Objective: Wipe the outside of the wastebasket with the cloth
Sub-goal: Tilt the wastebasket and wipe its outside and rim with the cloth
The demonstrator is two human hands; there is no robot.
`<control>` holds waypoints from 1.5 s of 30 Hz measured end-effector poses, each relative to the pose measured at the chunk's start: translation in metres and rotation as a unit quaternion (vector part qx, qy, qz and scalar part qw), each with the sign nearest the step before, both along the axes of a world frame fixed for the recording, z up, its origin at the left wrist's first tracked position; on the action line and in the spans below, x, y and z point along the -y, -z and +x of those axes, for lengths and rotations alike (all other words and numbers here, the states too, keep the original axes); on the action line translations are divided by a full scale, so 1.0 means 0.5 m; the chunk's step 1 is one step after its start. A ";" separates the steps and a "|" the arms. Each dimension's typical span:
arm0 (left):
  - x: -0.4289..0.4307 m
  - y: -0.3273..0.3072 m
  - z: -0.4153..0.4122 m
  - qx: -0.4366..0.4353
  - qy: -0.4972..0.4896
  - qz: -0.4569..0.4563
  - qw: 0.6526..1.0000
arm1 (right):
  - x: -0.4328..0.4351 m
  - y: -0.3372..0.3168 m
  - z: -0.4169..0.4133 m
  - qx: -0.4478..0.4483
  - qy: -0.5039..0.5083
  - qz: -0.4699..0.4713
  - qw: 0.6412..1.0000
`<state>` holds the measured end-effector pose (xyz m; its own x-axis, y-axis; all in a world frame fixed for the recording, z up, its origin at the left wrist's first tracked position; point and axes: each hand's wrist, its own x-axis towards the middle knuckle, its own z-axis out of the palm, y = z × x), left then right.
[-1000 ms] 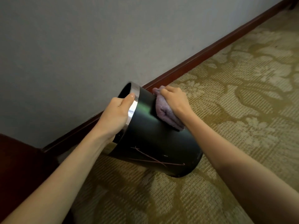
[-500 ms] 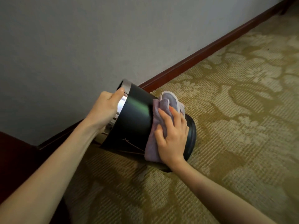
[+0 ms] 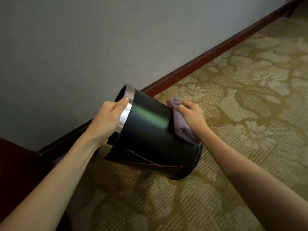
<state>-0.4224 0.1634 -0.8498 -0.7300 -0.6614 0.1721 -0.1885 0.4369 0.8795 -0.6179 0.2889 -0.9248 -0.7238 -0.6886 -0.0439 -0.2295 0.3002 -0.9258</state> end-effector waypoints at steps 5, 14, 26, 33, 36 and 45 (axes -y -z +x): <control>0.041 -0.007 -0.012 0.044 -0.091 0.007 0.995 | 0.019 0.001 -0.008 -0.019 0.006 0.003 1.000; 0.072 0.000 -0.018 0.083 -0.107 -0.026 0.990 | -0.051 0.034 0.090 -0.154 0.082 -0.037 0.984; 0.041 -0.016 -0.059 0.074 -0.116 -0.031 0.990 | -0.123 0.087 0.186 -0.201 0.176 -0.013 0.964; 0.019 -0.006 -0.053 0.051 -0.108 -0.004 0.993 | -0.105 0.064 0.104 -0.141 0.191 -0.054 0.970; -0.009 -0.005 -0.063 0.035 -0.080 0.023 0.996 | -0.116 0.065 0.060 -0.095 0.203 -0.081 0.971; -0.134 -0.014 -0.151 0.083 -0.014 0.004 0.996 | -0.227 0.121 -0.032 0.026 0.259 -0.105 0.960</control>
